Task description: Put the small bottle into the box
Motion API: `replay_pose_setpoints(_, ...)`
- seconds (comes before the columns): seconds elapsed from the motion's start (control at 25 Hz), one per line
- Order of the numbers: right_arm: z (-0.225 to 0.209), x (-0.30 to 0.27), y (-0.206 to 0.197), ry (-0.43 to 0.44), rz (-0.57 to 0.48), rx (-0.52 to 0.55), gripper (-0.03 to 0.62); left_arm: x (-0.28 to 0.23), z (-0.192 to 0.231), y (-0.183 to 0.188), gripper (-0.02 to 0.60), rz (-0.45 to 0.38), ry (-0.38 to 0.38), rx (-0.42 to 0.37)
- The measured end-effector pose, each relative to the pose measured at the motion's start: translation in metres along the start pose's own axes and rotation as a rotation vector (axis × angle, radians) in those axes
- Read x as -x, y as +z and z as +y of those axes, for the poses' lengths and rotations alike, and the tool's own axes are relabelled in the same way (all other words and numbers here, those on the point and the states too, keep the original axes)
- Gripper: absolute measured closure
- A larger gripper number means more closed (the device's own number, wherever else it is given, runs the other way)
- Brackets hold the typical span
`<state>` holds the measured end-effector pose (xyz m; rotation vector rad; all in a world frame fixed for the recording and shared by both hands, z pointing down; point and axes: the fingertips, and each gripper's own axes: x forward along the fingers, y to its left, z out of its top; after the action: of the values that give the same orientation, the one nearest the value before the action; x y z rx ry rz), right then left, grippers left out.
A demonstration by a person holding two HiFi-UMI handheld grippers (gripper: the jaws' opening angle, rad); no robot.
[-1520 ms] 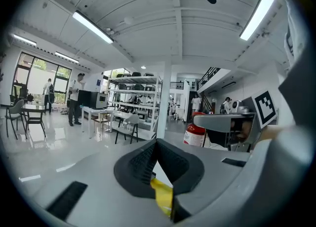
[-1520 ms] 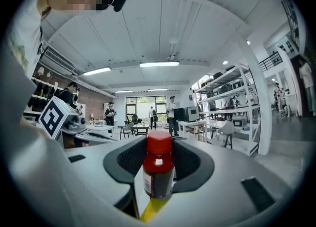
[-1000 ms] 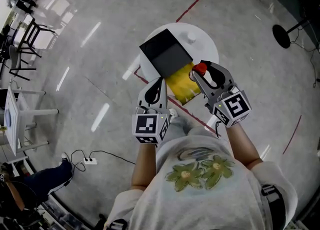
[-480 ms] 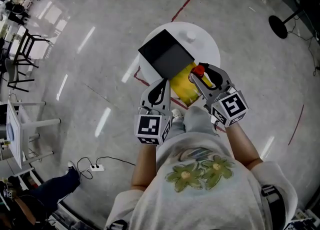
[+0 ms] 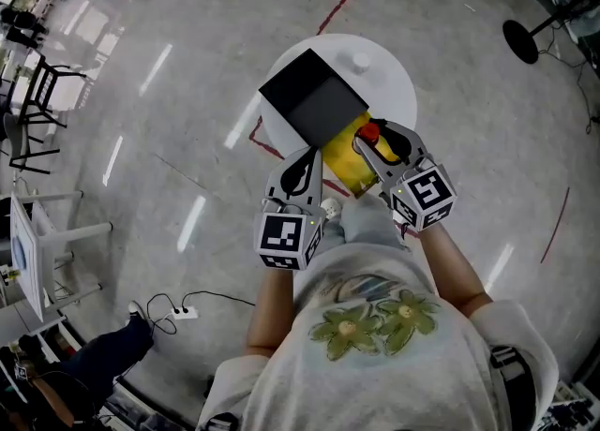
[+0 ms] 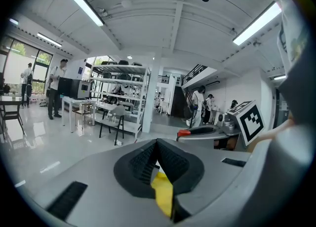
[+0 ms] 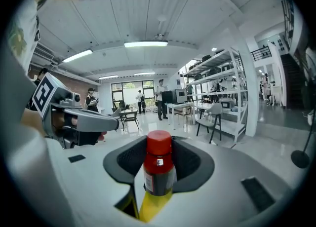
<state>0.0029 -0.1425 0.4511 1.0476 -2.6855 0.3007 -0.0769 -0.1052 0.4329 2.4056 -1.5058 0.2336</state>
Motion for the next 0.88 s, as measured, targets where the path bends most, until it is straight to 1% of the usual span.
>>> replay_pose_setpoints(0.2,-0.002,-0.012,-0.02,-0.006,0.05,-0.009,0.441,-0.003,0.011,-0.007,0.578,0.019,0.001,0.005)
replay_pose_setpoints(0.36,-0.003,-0.02,-0.035,-0.002,0.085,-0.011,0.441,-0.006,0.018,-0.012,0.578,0.033,0.005,-0.016)
replay_pose_setpoints(0.88,-0.012,-0.033,-0.077,0.01,0.183,-0.008,0.439,-0.015,0.029,-0.027,0.578,0.067,0.006,0.004)
